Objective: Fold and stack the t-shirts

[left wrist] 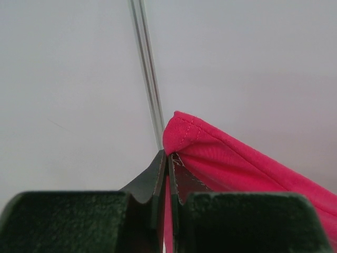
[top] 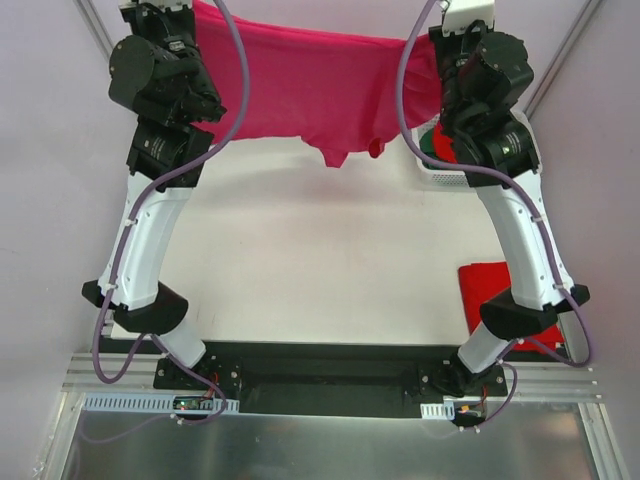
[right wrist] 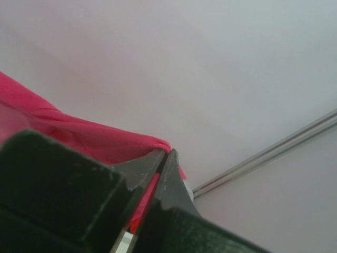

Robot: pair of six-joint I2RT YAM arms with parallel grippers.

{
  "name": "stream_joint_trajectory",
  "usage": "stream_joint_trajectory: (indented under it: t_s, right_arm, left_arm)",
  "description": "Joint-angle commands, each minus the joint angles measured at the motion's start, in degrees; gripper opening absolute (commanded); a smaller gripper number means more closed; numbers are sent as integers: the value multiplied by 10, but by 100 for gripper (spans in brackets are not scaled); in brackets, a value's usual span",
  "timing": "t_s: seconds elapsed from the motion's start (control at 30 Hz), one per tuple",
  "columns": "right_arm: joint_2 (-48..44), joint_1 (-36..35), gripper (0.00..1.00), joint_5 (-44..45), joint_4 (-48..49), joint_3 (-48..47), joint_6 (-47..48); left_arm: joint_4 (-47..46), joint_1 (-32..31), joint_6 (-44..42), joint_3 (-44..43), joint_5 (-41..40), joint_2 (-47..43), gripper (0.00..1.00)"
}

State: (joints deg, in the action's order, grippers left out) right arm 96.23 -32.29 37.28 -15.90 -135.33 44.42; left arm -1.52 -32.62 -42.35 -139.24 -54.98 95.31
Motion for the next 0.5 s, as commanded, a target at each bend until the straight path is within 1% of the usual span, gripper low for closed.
stream_joint_trajectory:
  t_s: [0.0, 0.07, 0.1, 0.13, 0.17, 0.2, 0.23, 0.27, 0.3, 0.33, 0.37, 0.4, 0.43, 0.47]
  right_arm:
    - [-64, -22, 1, 37, -1, 48, -14]
    - [-95, -35, 1, 46, -42, 95, -50]
    - [-105, -39, 1, 47, -66, 106, -68]
    - [-127, -50, 1, 52, -114, 116, -85]
    - [-141, -59, 1, 57, -135, 143, -121]
    - [-156, -70, 1, 74, -154, 153, -133]
    - [-171, -102, 1, 87, -177, 166, -144]
    - [-203, -122, 1, 100, -182, 182, -146]
    - [-216, -146, 1, 140, -187, 183, -145]
    - [-227, -199, 1, 162, -188, 183, -137]
    - [-248, -227, 1, 183, -186, 180, -128]
    - [-257, -256, 1, 231, -175, 176, -91]
    - [-267, -322, 1, 261, -121, 180, -60]
    - [-278, -361, 1, 294, -71, 189, -7]
  left_arm:
    - [-25, -39, -27, 47, -46, -24, 0]
    - [-23, -58, -22, 106, -62, -55, 0]
    - [-22, -79, -12, 131, -73, -70, 0]
    - [-20, -89, -2, 179, -95, -84, 0]
    - [-14, -102, 6, 202, -112, -113, 0]
    - [-14, -138, 7, 224, -126, -128, 0]
    - [-14, -156, 9, 255, -157, -143, 0]
    - [-14, -180, 7, 266, -171, -170, 0]
    - [-15, -201, -7, 273, -185, -183, 0]
    - [-16, -241, -12, 274, -204, -194, 0]
    - [-16, -261, -18, 276, -230, -216, 0]
    - [-17, -279, -31, 277, -245, -228, 0]
    - [-18, -316, -34, 273, -256, -239, 0]
    - [-18, -332, -40, 272, -277, -261, 0]
